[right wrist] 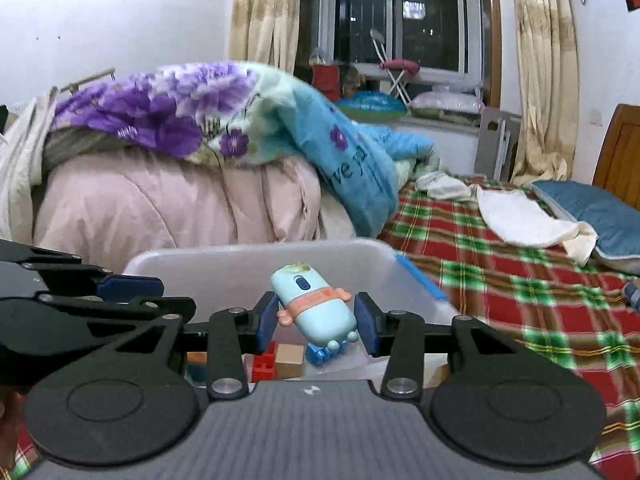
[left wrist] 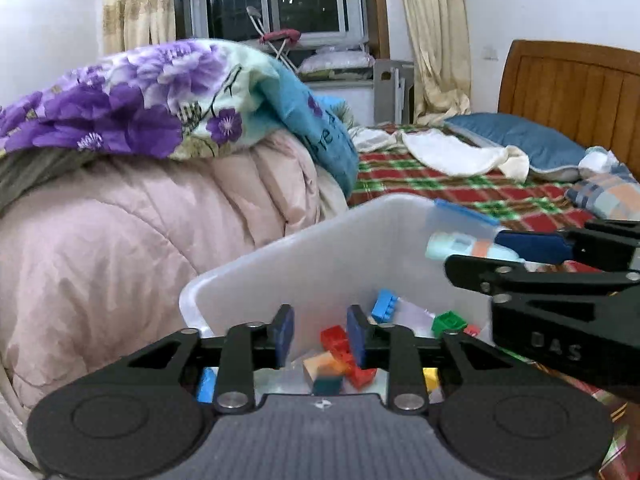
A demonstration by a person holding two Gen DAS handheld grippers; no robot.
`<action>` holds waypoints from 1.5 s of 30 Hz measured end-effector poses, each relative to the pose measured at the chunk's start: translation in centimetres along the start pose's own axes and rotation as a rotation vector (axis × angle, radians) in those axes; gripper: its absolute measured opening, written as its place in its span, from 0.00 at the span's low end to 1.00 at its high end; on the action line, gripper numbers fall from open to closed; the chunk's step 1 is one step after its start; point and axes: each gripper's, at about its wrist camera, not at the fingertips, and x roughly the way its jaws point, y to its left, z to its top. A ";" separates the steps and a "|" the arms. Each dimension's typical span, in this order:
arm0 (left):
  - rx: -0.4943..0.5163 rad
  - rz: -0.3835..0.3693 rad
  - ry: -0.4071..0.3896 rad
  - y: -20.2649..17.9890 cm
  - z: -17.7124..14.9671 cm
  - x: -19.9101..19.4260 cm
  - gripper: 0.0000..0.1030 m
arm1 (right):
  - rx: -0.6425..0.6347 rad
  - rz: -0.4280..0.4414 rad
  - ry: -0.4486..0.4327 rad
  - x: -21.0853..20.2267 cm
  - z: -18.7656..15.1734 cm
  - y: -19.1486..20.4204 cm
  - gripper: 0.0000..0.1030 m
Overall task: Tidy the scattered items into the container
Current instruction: 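Carry the blue toy gun and pale blue figure into the bin and release both, then grasp the beige figure with the left tool while the right tool grasps the silver toy car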
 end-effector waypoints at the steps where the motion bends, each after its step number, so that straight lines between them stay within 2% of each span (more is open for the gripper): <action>1: 0.002 0.018 0.011 0.0 -0.1 0.3 0.48 | -0.002 -0.001 0.009 0.3 -0.1 0.1 0.51; 2: 0.009 0.038 0.020 -0.1 -0.2 0.4 0.52 | -0.005 -0.009 0.016 0.5 -0.2 0.1 0.53; 4: 0.011 0.073 0.022 0.1 -0.4 0.4 0.69 | -0.003 -0.019 0.012 0.4 -0.3 -0.2 0.59; 5: 0.007 0.069 0.012 0.2 -0.5 0.2 0.69 | 0.004 -0.022 0.002 0.1 -0.4 -0.4 0.66; 7: -0.020 0.041 0.000 0.5 -0.6 -0.5 0.70 | 0.027 -0.022 -0.030 -0.8 -0.6 -1.0 0.74; 13: -0.053 0.011 -0.096 -0.7 0.1 -4.0 0.70 | 0.071 -0.046 -0.085 -4.4 -2.2 -3.3 0.74; 15: -0.060 -0.009 -0.123 -1.7 0.3 -5.2 0.75 | 0.093 -0.041 -0.078 -5.4 -3.3 -4.2 0.74; 18: -0.047 -0.070 -0.149 -4.0 0.0 -6.9 0.77 | 0.093 -0.040 -0.050 -6.7 -5.4 -5.4 0.74; 24: 0.049 -0.218 -0.090 -9.7 -3.7 -7.8 0.77 | 0.059 -0.082 0.021 -9.3 -10.7 -7.7 0.72; 27: 0.082 -0.263 -0.013 -12.0 -6.0 -6.4 0.76 | 0.069 -0.119 0.044 -10.5 -13.1 -9.6 0.71; 31: 0.075 -0.295 0.069 -14.4 -8.6 -3.8 0.76 | 0.101 -0.200 0.057 -11.7 -15.9 -12.9 0.69; 38: 0.078 -0.222 0.113 -15.5 -9.7 0.0 0.74 | 0.186 -0.366 0.098 -10.6 -18.4 -19.0 0.69; 42: 0.077 -0.203 0.110 -14.3 -9.7 0.9 0.75 | 0.324 -0.309 0.184 -8.3 -18.8 -22.0 0.70; 45: 0.083 -0.192 0.115 -14.0 -9.4 1.9 0.74 | 0.369 -0.290 0.194 -6.7 -18.3 -22.5 0.72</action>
